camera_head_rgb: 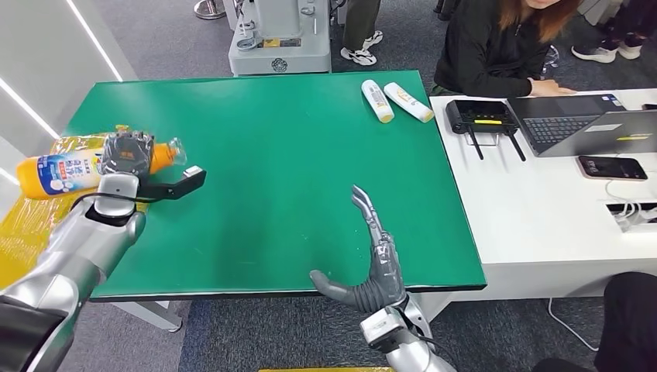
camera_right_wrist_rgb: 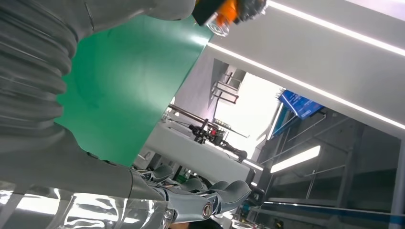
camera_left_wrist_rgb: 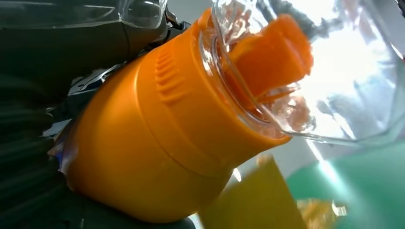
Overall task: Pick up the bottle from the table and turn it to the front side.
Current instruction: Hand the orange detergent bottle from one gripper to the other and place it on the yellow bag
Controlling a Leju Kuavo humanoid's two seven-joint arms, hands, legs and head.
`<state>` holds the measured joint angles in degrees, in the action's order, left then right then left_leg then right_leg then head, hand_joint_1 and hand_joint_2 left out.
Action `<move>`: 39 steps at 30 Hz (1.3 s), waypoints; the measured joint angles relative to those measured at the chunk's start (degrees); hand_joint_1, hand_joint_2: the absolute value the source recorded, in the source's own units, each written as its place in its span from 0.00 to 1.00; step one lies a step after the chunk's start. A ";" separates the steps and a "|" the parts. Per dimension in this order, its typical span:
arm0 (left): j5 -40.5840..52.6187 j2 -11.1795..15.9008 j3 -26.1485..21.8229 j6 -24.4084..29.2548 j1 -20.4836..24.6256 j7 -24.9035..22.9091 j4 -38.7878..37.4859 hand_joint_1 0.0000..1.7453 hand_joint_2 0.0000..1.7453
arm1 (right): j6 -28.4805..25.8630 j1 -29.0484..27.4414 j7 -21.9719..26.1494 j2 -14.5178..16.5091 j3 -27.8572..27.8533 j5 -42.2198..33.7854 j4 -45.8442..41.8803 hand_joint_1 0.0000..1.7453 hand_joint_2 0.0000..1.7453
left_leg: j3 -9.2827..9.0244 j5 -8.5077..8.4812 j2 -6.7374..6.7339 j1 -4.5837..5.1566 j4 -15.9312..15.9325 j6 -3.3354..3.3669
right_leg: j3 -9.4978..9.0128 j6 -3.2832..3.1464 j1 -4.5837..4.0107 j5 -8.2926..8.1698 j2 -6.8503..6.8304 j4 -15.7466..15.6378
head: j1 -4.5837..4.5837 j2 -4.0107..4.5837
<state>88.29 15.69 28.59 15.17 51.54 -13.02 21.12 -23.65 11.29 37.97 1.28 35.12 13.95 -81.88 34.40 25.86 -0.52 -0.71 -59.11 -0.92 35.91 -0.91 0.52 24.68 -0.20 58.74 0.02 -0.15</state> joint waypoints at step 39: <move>-2.99 1.89 1.01 3.00 -7.60 21.87 -2.35 1.00 1.00 | 2.79 0.67 0.52 -1.23 0.03 -3.59 1.04 0.00 1.00 | 0.07 0.00 0.02 0.00 0.00 0.00 | 0.08 -0.01 0.00 0.01 -0.01 0.00 | -0.01 0.00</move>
<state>85.30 17.58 29.60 18.18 43.94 8.85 18.78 -20.86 11.96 38.48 0.05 35.15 10.36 -80.83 34.47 25.86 -0.50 -0.70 -59.11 -0.92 35.99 -0.91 0.52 24.69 -0.21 58.74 0.02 -0.15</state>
